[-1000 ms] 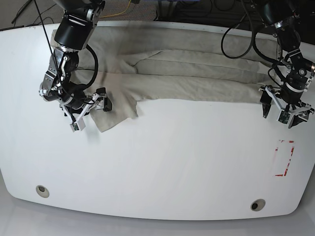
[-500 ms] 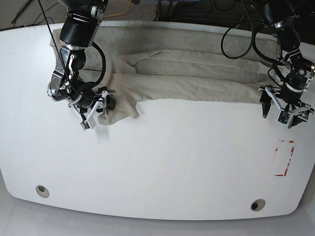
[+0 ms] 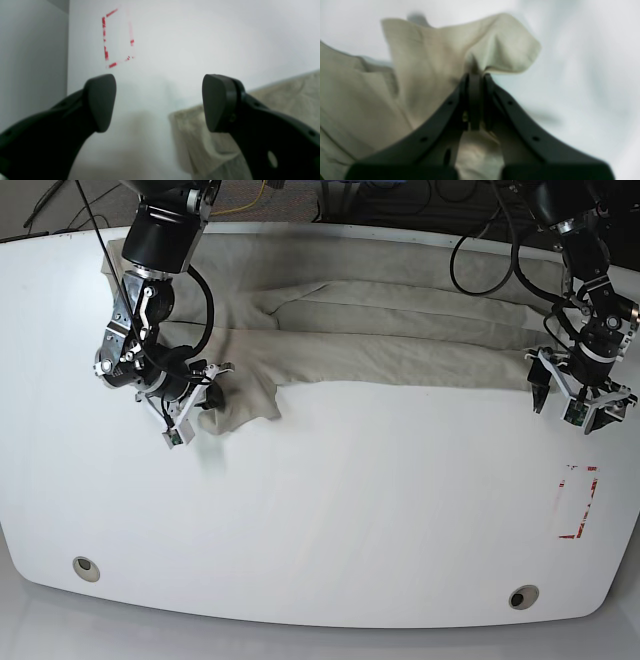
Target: Layout the t-shirt on the table in an organized manner, then fold the t-shirt properly
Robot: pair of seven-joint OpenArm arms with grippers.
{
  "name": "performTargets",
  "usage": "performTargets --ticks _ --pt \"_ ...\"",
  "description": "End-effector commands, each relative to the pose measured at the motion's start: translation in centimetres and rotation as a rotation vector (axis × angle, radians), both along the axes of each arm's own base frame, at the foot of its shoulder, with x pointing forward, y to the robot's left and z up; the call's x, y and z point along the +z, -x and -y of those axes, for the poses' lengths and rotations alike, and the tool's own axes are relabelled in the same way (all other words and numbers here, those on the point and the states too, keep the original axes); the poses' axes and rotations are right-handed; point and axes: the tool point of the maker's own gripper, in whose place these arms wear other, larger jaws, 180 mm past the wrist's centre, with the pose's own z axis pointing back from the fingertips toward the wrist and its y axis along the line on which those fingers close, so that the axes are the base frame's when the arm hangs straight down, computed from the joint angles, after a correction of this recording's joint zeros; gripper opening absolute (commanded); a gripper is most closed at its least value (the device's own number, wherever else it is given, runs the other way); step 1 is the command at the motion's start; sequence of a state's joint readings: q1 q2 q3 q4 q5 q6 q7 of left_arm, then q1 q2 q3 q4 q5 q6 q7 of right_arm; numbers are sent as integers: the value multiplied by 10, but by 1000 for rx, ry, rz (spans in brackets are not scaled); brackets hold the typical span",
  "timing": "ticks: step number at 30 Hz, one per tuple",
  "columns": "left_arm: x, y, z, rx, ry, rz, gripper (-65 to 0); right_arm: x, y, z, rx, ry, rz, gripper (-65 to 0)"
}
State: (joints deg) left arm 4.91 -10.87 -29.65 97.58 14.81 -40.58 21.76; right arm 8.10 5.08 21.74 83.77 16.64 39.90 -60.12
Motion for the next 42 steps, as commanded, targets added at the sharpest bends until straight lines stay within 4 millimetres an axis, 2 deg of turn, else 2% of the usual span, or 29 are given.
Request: performTargets --ticks 1,6,12,25,32,42 --pt "18 -8 -3 -3 -11 58 -138 30 -15 6 6 29 79 -650" --pt "18 -8 -3 -3 -10 57 -138 50 -12 6 25 63 98 -650" --pt "17 -8 -3 -4 -9 56 -138 66 3 -15 82 -44 115 -650" --pt "18 -9 -3 -3 -8 58 -138 62 63 -37 170 -132 54 -650" --pt "6 -7 -4 3 10 28 -138 63 95 -44 220 -224 20 -650" --pt "1 -10 7 -30 15 16 -138 69 131 -75 467 -315 -51 -650"
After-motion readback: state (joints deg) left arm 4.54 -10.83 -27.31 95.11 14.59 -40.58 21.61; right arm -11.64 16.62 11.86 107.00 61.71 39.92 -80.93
